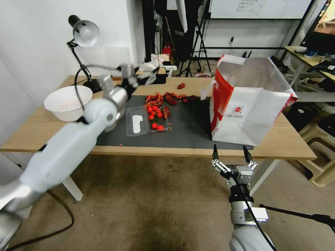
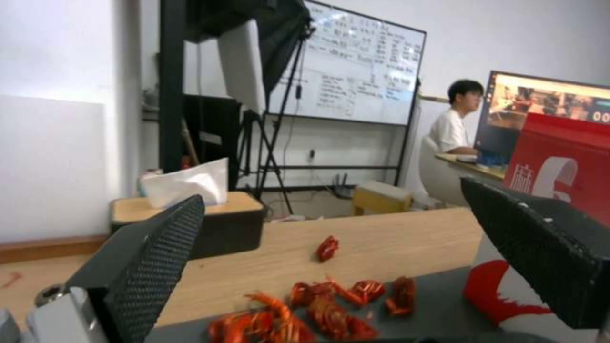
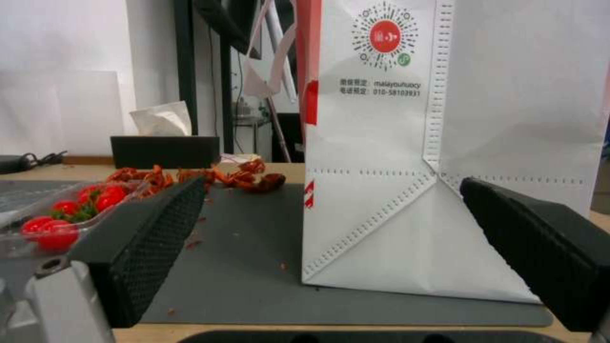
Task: Pick up the trash from the table and place it into the takeout bag.
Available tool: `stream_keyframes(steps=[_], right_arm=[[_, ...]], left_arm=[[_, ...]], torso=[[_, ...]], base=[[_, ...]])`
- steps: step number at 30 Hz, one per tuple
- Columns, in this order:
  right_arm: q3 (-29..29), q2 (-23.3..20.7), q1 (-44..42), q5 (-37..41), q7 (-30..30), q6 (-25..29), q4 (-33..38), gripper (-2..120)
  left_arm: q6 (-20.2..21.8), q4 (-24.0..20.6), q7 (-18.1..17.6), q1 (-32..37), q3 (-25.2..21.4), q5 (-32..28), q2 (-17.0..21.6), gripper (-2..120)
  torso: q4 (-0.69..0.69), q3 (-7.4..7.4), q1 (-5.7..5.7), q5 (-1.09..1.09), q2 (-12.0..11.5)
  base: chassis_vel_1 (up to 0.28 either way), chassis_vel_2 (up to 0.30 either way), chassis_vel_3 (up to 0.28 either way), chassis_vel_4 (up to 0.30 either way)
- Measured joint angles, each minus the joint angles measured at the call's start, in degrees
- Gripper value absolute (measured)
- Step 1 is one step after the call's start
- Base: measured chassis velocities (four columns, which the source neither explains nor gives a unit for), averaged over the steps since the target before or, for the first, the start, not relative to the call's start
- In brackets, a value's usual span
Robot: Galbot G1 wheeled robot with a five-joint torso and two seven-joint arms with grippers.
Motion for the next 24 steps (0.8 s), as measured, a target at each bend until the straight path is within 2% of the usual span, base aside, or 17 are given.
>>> stream_keyframes(steps=[2,4,5,8,14,18,20,21,24], right_arm=[[-0.19,-0.07,0.03,-0.15,-0.06,-0.03,-0.08,100],[-0.45,-0.15,-0.21,-0.52,-0.17,-0.04,-0.12,100],[-0.45,-0.15,-0.21,-0.52,-0.17,-0.04,-0.12,100],[-0.42,-0.14,-0.65,-0.83,-0.19,-0.05,-0.16,100],[-0.38,-0.13,-0.77,-0.96,-0.20,-0.06,-0.25,100],[-0.41,-0.27,-0.69,-0.97,-0.21,-0.22,-0.33,100],[-0.42,-0.35,-0.66,-0.97,-0.22,-0.29,-0.39,100],[-0.43,-0.37,-0.65,-0.97,-0.22,-0.33,-0.48,100],[-0.49,-0.35,-0.60,-0.97,-0.24,-0.35,-0.66,100]], left_arm=[[-0.45,-2.82,0.21,5.85,-4.12,2.27,0.95,100],[-2.48,-7.42,0.33,16.35,-11.88,8.52,0.95,100],[-2.48,-7.42,0.33,16.35,-11.88,8.52,0.95,100],[-4.35,-10.03,-0.14,22.46,-15.37,13.26,0.69,100],[-5.66,-12.08,-0.16,27.77,-19.05,17.95,-0.30,100],[-6.40,-13.85,-0.26,32.33,-22.14,21.76,-2.04,100],[-7.23,-14.71,-0.31,35.60,-23.78,24.05,-3.25,100],[-8.25,-15.30,-0.30,39.70,-25.56,26.23,-4.53,100],[-10.06,-15.70,-0.24,43.77,-27.59,28.34,-6.03,100]], torso=[[0.00,0.00,-0.01,-0.01,0.00],[-0.01,0.00,-0.01,-0.01,0.00],[-0.01,0.00,-0.01,-0.01,0.00],[-0.02,0.00,0.00,-0.02,0.00],[0.00,0.00,-0.01,-0.02,0.00],[-0.01,0.00,-0.01,0.00,0.00],[-0.01,0.00,-0.01,0.00,0.01],[0.00,0.00,-0.01,-0.01,0.00],[0.01,0.00,-0.01,0.00,0.01]], base=[[0.000,0.000,0.000,0.000],[0.000,0.000,0.000,0.000],[0.000,0.000,0.000,0.000],[0.000,0.000,0.000,0.000],[0.000,0.000,0.000,0.000],[0.000,0.000,0.000,0.000],[0.000,0.000,0.000,0.000],[0.000,0.000,0.000,0.000],[0.000,0.000,0.000,0.000]])
